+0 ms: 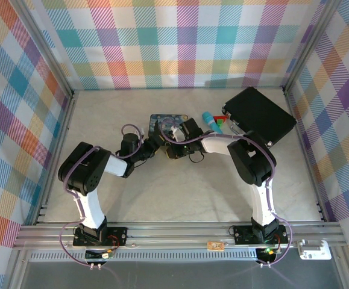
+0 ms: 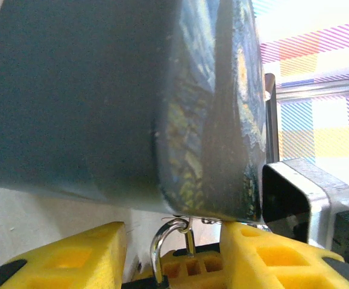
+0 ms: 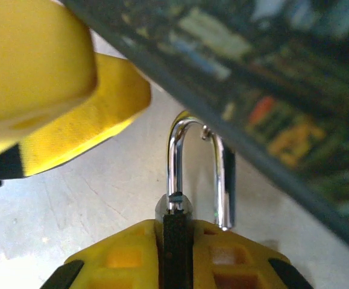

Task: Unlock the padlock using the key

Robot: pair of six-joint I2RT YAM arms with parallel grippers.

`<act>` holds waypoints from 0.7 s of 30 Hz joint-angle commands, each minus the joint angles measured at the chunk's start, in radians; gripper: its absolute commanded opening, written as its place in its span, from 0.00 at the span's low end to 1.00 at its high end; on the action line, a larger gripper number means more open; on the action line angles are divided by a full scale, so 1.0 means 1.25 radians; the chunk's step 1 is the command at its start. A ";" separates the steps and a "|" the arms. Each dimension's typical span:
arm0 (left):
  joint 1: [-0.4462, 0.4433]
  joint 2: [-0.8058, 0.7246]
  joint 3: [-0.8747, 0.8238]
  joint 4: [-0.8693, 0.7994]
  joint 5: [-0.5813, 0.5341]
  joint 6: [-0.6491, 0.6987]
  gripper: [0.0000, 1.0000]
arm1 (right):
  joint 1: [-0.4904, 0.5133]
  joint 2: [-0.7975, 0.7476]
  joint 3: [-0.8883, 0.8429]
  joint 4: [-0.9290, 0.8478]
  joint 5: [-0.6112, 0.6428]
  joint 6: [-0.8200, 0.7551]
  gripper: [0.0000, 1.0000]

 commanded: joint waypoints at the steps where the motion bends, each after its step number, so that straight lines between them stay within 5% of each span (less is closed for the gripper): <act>1: -0.008 0.009 0.009 0.028 -0.012 0.017 0.45 | -0.015 -0.024 -0.035 0.030 -0.110 0.044 0.03; 10: -0.012 0.024 -0.005 0.054 0.018 0.010 0.44 | -0.040 -0.009 0.003 0.012 -0.215 0.024 0.01; 21: -0.041 0.045 0.018 0.055 0.013 -0.006 0.32 | -0.041 0.005 0.015 -0.008 -0.213 0.014 0.01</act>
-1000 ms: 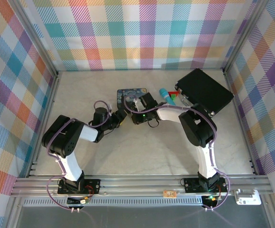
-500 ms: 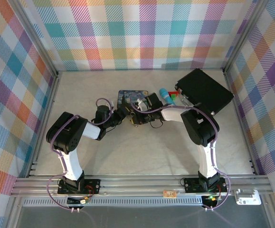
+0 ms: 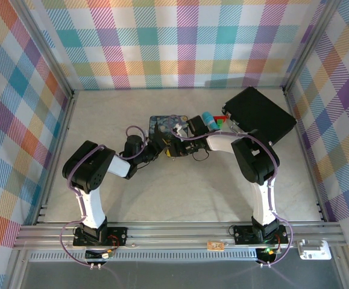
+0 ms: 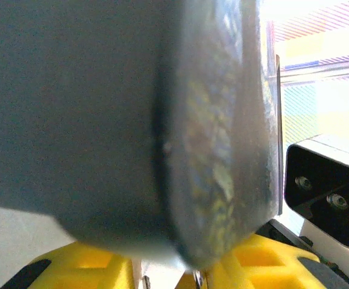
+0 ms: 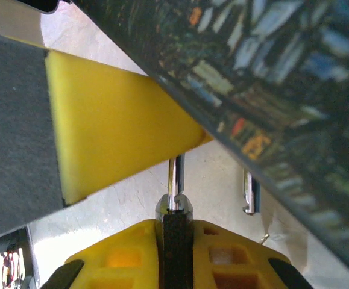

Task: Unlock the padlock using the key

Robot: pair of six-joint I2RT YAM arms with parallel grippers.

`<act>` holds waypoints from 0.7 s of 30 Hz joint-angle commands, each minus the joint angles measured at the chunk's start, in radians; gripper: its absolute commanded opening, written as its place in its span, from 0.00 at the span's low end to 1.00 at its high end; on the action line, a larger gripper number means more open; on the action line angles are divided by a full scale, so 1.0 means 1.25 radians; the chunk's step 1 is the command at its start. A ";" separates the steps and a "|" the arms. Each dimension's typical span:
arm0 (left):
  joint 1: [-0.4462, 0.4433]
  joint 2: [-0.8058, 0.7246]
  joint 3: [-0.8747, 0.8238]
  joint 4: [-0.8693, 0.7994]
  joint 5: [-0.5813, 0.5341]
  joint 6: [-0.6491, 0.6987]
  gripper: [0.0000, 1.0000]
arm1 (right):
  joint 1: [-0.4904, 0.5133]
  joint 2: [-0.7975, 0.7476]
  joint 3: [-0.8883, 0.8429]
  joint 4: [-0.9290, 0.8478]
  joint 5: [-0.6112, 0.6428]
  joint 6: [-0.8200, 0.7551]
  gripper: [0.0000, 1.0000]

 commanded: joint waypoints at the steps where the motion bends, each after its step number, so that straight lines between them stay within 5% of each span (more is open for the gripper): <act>1: -0.011 0.012 0.018 0.031 0.003 -0.004 0.32 | 0.003 0.013 0.026 -0.014 -0.037 -0.017 0.01; 14: -0.017 0.019 0.030 0.002 0.001 0.014 0.05 | 0.003 0.008 0.031 -0.019 -0.034 -0.024 0.01; 21: -0.019 0.034 0.044 -0.014 0.016 0.026 0.11 | 0.003 0.005 0.038 -0.022 -0.035 -0.031 0.02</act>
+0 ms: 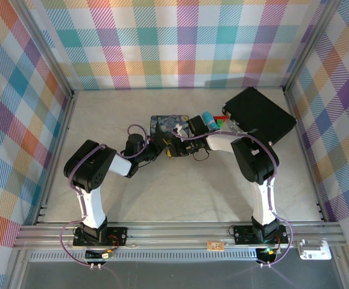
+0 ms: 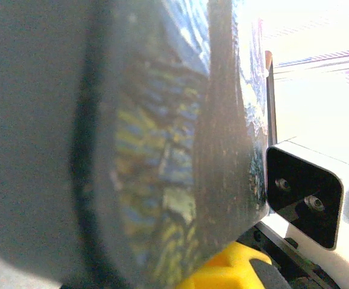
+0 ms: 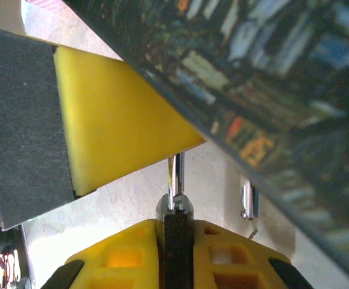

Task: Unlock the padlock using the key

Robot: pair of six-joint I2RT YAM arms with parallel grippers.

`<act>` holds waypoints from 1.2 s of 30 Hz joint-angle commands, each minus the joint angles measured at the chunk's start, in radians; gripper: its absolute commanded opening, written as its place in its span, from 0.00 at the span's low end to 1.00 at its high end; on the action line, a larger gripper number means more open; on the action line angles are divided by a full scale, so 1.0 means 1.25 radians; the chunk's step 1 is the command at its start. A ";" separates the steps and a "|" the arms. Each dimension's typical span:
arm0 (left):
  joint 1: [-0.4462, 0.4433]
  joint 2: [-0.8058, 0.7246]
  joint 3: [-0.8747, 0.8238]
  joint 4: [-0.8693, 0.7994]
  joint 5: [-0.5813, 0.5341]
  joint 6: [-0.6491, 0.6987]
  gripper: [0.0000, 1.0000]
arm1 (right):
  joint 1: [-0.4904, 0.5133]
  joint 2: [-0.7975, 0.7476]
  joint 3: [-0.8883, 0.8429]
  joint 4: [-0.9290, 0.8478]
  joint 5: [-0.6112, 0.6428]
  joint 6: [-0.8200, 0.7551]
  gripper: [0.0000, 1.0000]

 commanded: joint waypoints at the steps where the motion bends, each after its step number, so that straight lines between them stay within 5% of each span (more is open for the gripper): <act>1: -0.016 0.021 0.018 -0.026 0.009 0.026 0.14 | 0.005 0.002 0.034 -0.012 -0.045 -0.030 0.02; 7: -0.020 0.013 0.030 -0.076 -0.001 0.054 0.14 | 0.005 0.006 0.045 -0.015 -0.058 -0.028 0.01; 12: -0.022 0.025 0.042 -0.065 -0.001 0.046 0.00 | 0.006 0.003 0.038 -0.005 -0.059 -0.021 0.01; 18: -0.022 0.021 0.042 -0.078 -0.006 0.056 0.00 | 0.004 -0.013 0.022 0.003 -0.049 -0.013 0.03; 25: -0.022 0.022 0.036 -0.083 -0.025 0.064 0.00 | -0.002 -0.112 -0.041 0.007 0.066 0.044 0.48; 32: -0.021 0.021 0.041 -0.089 -0.034 0.062 0.00 | -0.029 -0.242 -0.114 0.004 0.235 0.137 0.58; 36: -0.020 0.016 0.041 -0.100 -0.036 0.065 0.00 | -0.047 -0.263 -0.093 -0.029 0.398 0.177 0.72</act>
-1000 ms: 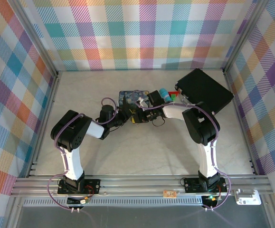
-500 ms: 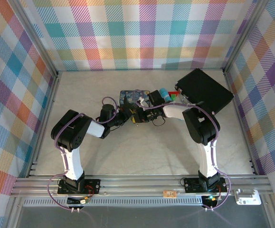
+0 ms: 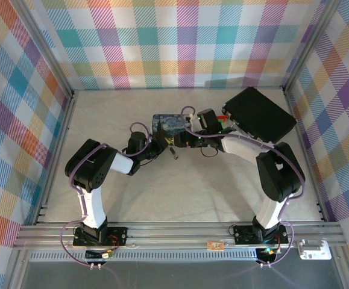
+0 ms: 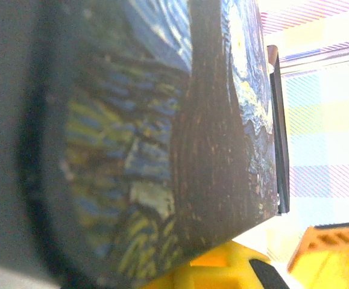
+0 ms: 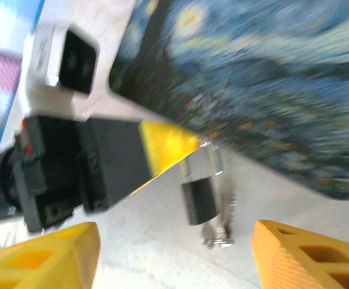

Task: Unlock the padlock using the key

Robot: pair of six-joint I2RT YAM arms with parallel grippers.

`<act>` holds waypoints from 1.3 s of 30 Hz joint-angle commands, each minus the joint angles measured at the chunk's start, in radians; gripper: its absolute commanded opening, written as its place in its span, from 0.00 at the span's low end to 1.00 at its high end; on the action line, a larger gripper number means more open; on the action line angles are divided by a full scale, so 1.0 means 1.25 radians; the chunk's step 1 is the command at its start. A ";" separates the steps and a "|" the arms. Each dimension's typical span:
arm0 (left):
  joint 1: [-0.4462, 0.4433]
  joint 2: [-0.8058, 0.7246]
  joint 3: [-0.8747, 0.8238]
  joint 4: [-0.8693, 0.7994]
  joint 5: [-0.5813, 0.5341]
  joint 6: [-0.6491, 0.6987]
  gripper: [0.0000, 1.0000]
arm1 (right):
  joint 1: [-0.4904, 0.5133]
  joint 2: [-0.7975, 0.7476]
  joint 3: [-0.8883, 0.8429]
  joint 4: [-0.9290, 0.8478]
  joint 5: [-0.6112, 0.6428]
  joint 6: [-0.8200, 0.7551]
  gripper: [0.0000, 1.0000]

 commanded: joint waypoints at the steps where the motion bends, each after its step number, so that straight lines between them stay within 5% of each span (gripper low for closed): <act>1: -0.010 0.010 0.007 -0.052 -0.021 0.022 0.00 | -0.018 0.000 0.026 -0.032 0.179 0.057 0.74; 10: -0.010 0.004 0.008 -0.051 -0.036 0.014 0.00 | -0.031 0.146 0.149 -0.013 0.238 0.135 0.76; 16: -0.007 0.000 0.000 -0.027 -0.055 0.003 0.00 | -0.031 0.213 0.168 0.010 0.230 0.197 0.68; 26: -0.003 0.001 -0.036 0.028 -0.172 -0.066 0.00 | -0.031 0.183 0.016 0.102 0.268 0.345 0.54; 39: 0.001 -0.009 -0.077 0.124 -0.311 -0.170 0.00 | -0.030 0.151 -0.035 0.160 0.257 0.396 0.51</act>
